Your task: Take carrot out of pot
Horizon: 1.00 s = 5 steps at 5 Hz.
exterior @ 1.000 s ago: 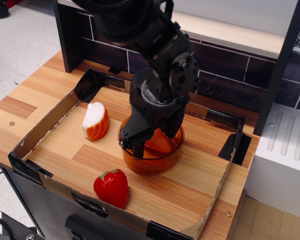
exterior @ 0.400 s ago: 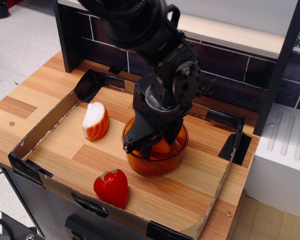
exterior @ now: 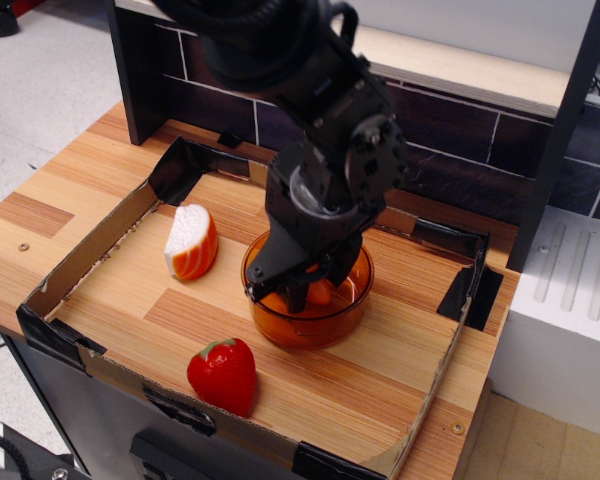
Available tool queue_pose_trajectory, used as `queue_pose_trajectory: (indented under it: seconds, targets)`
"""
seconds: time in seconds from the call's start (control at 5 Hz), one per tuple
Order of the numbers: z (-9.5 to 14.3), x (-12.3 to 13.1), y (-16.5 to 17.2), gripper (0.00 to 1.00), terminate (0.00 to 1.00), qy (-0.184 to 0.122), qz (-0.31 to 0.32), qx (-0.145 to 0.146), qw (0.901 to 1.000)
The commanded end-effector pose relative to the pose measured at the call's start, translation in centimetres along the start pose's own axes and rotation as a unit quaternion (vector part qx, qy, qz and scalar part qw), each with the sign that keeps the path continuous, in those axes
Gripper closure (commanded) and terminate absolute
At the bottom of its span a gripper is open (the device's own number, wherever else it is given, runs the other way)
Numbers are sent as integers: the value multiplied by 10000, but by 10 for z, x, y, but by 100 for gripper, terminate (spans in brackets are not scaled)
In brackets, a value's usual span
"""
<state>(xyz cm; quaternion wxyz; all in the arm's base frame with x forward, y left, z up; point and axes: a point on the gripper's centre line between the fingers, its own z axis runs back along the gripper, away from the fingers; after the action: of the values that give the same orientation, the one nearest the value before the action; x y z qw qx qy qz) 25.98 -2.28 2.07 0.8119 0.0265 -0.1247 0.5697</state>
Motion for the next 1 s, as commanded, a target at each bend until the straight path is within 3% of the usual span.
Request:
queue_pose_trajectory:
  seconds: [0.0, 0.2, 0.4, 0.6, 0.8]
  targets:
    - [60, 17, -8, 100, 0, -206, 308, -838, 9958]
    - [80, 4, 0, 100, 0, -33, 150, -906, 9958]
    - [87, -18, 13, 100, 0, 164, -270, -764, 9966]
    - [81, -45, 26, 100, 0, 421, -717, -345, 9959]
    - [69, -61, 32, 100, 0, 487, -988, -71, 9939]
